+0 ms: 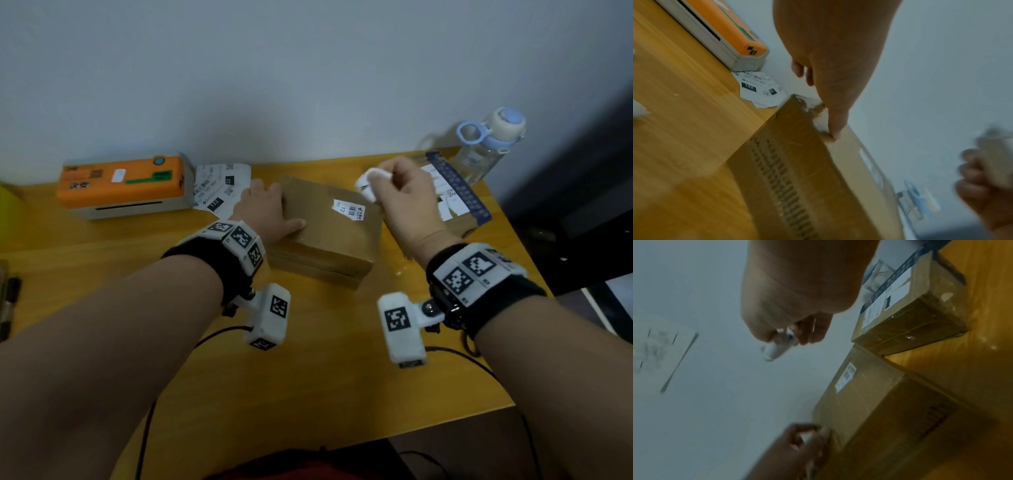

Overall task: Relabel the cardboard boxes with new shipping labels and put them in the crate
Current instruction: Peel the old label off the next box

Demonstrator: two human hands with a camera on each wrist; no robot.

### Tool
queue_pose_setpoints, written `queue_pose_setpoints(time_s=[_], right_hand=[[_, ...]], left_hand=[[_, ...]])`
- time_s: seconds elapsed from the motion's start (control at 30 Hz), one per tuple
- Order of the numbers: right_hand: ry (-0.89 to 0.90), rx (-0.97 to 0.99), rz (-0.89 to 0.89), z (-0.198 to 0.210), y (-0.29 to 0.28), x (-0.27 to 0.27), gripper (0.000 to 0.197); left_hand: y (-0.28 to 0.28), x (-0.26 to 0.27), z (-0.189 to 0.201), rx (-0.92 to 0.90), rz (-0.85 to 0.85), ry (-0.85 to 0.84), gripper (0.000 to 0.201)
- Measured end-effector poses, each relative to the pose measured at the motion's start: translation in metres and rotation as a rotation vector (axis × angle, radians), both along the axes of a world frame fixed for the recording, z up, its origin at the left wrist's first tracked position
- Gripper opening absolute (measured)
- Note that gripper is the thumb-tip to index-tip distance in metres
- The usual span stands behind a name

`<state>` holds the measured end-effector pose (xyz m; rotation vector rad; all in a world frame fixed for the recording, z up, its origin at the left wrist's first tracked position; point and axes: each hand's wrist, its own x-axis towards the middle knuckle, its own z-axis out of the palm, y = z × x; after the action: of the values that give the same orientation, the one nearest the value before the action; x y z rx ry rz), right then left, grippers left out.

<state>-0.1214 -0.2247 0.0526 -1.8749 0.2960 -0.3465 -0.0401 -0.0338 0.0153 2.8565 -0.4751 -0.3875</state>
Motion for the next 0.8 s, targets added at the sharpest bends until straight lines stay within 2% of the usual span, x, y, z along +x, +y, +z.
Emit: queue_pose_setpoints(time_s=[0.1,0.2,0.27,0.33,0.4,0.47,0.57,0.7,0.8], right_hand=[[0.081,-0.056,0.141,-0.013,0.02,0.001,0.012],[0.134,-0.076,0.256,-0.022,0.047,0.002,0.012],[0.115,-0.085,0.33,-0.027,0.069,0.005,0.021],[0.129,-0.088,0.378,-0.034,0.091,0.01,0.027],[0.162,-0.119,0.42,-0.042,0.113,0.015,0.024],[0.189,-0.143,0.479,-0.053,0.131,0.019,0.021],[0.265,-0.165,0.58,-0.071,0.154,0.019,0.021],[0.417,-0.13,0.703,-0.092,0.171,0.012,0.021],[0.498,-0.145,0.727,-0.105,0.175,0.009,0.028]], left_hand=[[0.011,-0.002,0.009,-0.293,-0.059,0.054,0.037],[0.035,-0.008,0.012,-0.439,-0.002,0.04,0.027],[0.057,-0.014,0.01,-0.54,0.079,0.106,0.029],[0.078,-0.023,0.009,-0.672,0.172,0.246,0.036],[0.095,-0.032,0.008,-0.759,0.243,0.332,0.041],[0.11,-0.038,0.004,-0.808,0.305,0.349,0.044],[0.131,-0.044,-0.008,-0.793,0.35,0.349,0.037],[0.15,-0.05,-0.04,-0.619,0.389,0.304,0.022],[0.153,-0.05,-0.065,-0.514,0.436,0.271,0.016]])
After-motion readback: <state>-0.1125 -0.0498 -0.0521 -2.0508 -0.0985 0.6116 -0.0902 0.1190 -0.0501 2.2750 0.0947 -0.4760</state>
